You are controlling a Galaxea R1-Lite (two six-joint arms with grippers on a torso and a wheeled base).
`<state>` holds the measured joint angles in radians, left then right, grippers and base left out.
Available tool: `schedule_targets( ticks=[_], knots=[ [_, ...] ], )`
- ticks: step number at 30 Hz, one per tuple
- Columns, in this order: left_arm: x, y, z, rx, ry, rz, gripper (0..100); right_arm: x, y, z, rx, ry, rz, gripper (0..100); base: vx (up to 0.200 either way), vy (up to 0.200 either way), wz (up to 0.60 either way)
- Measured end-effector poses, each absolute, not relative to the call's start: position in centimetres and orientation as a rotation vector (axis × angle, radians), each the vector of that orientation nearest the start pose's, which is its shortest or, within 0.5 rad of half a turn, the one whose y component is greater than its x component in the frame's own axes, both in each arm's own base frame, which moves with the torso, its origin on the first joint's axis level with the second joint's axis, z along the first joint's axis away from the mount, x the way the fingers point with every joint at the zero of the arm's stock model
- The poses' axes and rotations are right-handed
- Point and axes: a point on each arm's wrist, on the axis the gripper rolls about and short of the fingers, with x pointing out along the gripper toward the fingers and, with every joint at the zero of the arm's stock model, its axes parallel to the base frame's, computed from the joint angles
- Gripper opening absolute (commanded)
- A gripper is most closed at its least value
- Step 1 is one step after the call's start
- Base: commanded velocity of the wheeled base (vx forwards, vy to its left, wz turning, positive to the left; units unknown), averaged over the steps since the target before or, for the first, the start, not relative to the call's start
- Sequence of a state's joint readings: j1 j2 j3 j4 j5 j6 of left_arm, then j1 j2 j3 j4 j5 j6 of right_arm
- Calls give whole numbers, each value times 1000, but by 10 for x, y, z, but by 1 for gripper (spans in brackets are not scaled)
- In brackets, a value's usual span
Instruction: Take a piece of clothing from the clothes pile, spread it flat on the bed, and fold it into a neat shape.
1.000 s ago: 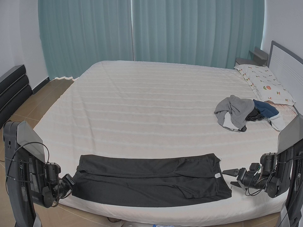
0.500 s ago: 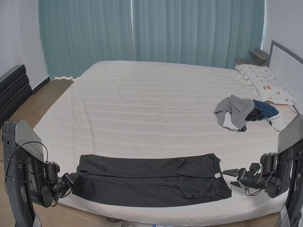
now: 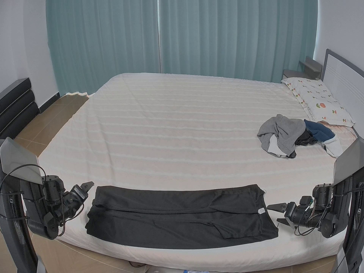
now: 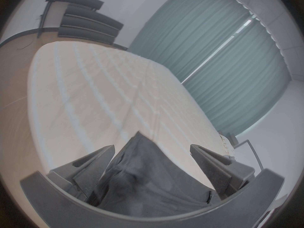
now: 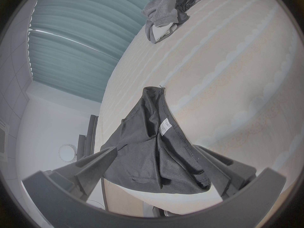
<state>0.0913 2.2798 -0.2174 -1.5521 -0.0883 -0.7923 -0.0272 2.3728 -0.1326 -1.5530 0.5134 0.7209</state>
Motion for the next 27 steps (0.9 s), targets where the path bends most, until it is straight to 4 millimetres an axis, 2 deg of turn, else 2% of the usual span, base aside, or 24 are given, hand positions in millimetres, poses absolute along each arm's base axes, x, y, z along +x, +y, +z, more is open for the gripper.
schedule_targets(
  ticks=[5, 10, 15, 21, 27],
  knots=[
    [295, 24, -9, -746, 420, 93, 100, 244, 5, -38, 864, 816, 209, 100, 0, 0, 0],
    [321, 24, -24, -660, 425, 54, 100, 244, 5, -39, 863, 817, 208, 100, 0, 0, 0],
    [339, 24, -39, -650, 469, 51, 100, 243, 5, -39, 862, 818, 206, 100, 0, 0, 0],
    [353, 23, -47, -659, 463, 46, 100, 244, 5, -39, 860, 817, 204, 100, 0, 0, 0],
    [357, 22, -56, -658, 470, 48, 100, 244, 6, -39, 858, 817, 204, 100, 0, 0, 0]
  ],
)
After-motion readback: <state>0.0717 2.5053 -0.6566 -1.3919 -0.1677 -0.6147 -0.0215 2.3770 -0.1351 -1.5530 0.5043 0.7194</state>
